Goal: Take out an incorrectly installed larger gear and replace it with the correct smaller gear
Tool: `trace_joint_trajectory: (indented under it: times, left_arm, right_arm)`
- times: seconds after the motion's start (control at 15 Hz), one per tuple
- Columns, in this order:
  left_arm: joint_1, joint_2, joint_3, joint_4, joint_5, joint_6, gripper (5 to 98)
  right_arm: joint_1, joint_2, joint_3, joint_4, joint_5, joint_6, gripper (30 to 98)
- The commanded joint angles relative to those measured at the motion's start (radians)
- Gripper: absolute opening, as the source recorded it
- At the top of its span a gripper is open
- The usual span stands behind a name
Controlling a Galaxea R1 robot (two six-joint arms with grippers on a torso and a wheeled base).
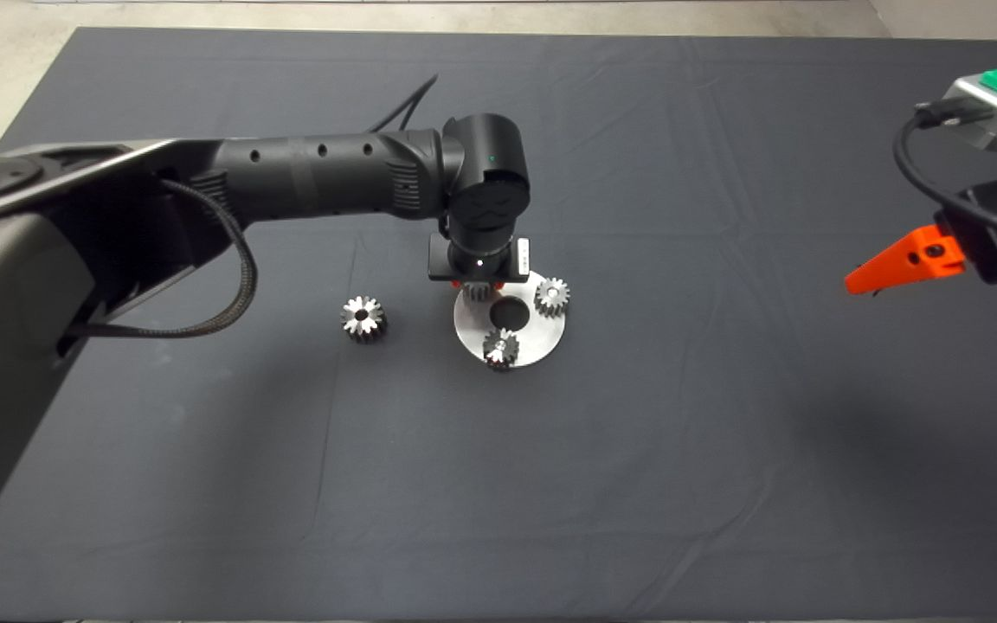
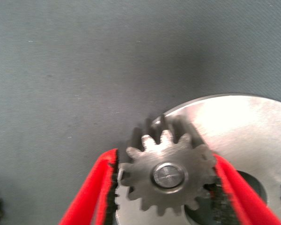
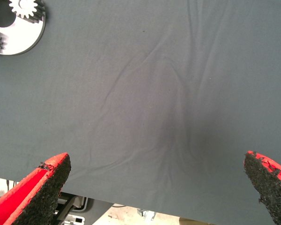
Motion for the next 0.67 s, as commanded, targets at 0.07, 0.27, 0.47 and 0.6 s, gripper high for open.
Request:
trace_joint_trajectory:
  times: [0.07, 0.27, 0.47, 0.6]
  left_arm:
    - [-0.019, 0.002, 0.002, -0.023, 0.056, 0.005, 44.9]
    - [-0.053, 0.004, 0.015, -0.079, 0.067, 0.002, 49.7]
    - [-0.178, -0.012, 0.102, -0.170, 0.078, -0.002, 54.6]
    - [-0.275, -0.069, 0.214, -0.223, 0.086, -0.027, 59.1]
  right_arm:
    - [0.015, 0.007, 0.000, -0.015, -0.095, 0.000, 97.7]
    - [0.015, 0.007, 0.000, -0.015, -0.095, 0.000, 97.7]
    - [0.016, 0.004, -0.001, -0.016, -0.095, 0.000, 97.7]
    - [0.018, 0.006, 0.005, -0.031, -0.095, 0.003, 97.7]
